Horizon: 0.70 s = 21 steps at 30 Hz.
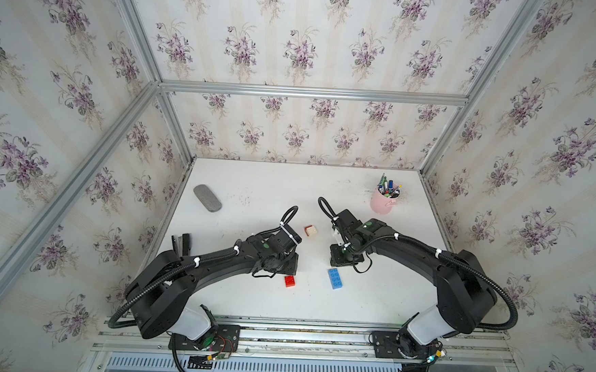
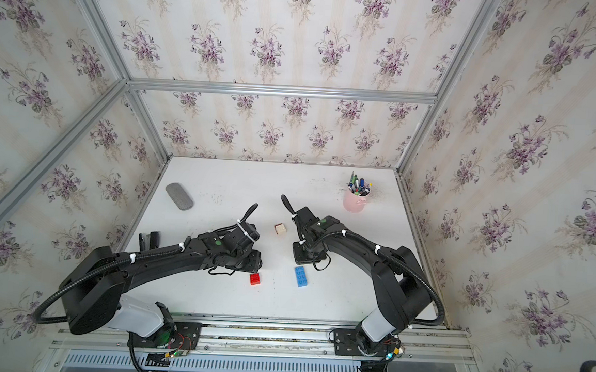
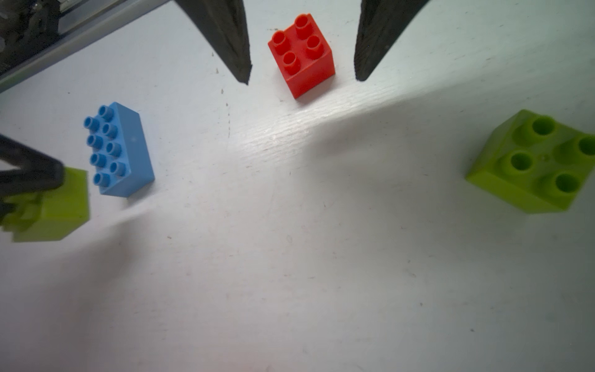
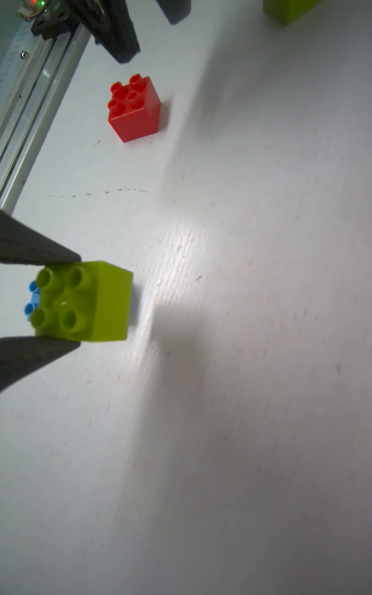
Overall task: Assemble the letter y with lego
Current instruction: Adjust the lego brick at the center of the board, then assemble the lego brick with the lego brick.
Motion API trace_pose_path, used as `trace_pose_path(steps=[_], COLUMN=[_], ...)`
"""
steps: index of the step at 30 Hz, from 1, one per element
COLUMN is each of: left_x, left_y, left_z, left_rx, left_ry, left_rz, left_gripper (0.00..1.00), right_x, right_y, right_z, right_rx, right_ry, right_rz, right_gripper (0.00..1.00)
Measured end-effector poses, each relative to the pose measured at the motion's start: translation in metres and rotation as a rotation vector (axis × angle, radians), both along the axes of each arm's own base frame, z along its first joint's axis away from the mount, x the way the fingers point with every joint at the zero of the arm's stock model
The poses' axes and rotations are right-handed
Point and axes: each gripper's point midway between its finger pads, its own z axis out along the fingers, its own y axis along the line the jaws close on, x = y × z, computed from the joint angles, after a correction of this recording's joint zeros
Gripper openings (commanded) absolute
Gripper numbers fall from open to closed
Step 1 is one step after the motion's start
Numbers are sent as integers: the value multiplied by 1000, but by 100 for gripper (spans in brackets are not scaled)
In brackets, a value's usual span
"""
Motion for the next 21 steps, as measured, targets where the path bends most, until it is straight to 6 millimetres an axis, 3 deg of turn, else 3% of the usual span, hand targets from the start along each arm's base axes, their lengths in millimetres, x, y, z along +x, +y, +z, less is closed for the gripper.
trace_pose_path(steps=[8, 9, 21], left_x=[-12, -15, -39], left_y=[-12, -12, -21], left_z=[27, 28, 22], left_rx=[-133, -149, -227], left_ry=[-42, -40, 25], left_rz=[-88, -99, -185], left_gripper=[54, 58, 60], right_x=[-8, -8, -13], right_y=[5, 5, -2], right_z=[0, 0, -13], right_rx=[-23, -25, -58], right_ry=[21, 22, 41], right_rz=[66, 68, 68], right_gripper=[27, 27, 26])
